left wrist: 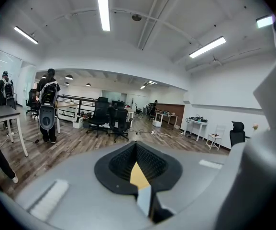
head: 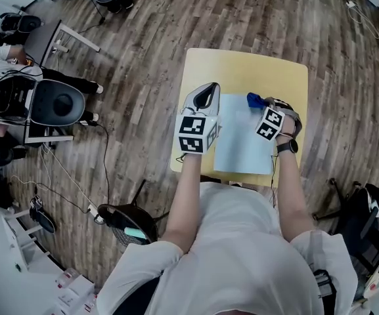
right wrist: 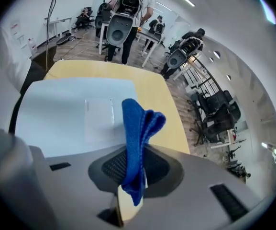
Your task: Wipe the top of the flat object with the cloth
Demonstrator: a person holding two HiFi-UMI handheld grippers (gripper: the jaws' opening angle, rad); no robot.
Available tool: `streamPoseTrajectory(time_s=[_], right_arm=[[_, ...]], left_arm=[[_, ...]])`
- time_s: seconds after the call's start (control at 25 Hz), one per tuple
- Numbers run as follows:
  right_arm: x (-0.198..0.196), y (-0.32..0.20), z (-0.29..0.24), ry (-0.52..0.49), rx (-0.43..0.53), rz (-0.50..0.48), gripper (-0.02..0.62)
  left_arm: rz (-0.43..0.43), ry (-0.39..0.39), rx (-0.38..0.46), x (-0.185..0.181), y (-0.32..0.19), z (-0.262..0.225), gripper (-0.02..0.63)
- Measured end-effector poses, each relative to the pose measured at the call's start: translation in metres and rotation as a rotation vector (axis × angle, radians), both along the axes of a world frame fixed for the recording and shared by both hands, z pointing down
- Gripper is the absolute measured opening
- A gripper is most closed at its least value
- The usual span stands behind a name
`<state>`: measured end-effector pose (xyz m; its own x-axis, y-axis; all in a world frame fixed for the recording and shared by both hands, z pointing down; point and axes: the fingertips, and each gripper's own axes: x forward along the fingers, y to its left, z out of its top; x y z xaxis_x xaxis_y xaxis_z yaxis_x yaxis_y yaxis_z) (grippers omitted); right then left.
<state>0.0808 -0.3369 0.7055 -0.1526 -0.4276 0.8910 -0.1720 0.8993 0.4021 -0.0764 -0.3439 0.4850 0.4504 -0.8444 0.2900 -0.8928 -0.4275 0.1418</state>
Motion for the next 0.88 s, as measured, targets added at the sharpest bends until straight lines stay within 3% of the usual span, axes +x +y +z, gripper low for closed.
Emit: streamPoseTrajectory(time_s=[0.24, 0.4, 0.6, 0.88], right_arm=[[0.039, 0.008, -0.004, -0.033, 0.004, 0.128, 0.061], [0.037, 0.015, -0.01, -0.077, 0.004, 0.139, 0.061], [-0.013, 0.022, -0.026, -0.192, -0.003, 0.085, 0.061], [-0.099, 0.027, -0.048, -0.543, -0.114, 0.137, 0.061]], left_arm=[[0.032, 0.006, 0.008, 0.017, 0.01, -0.006, 0.011], [0.015, 0.009, 0.015, 0.017, 0.016, -0.008, 0.011], [-0.031, -0.008, 0.019, 0.0, 0.023, -0.005, 0.011], [-0.122, -0.032, 0.022, -0.039, 0.038, -0.002, 0.01]])
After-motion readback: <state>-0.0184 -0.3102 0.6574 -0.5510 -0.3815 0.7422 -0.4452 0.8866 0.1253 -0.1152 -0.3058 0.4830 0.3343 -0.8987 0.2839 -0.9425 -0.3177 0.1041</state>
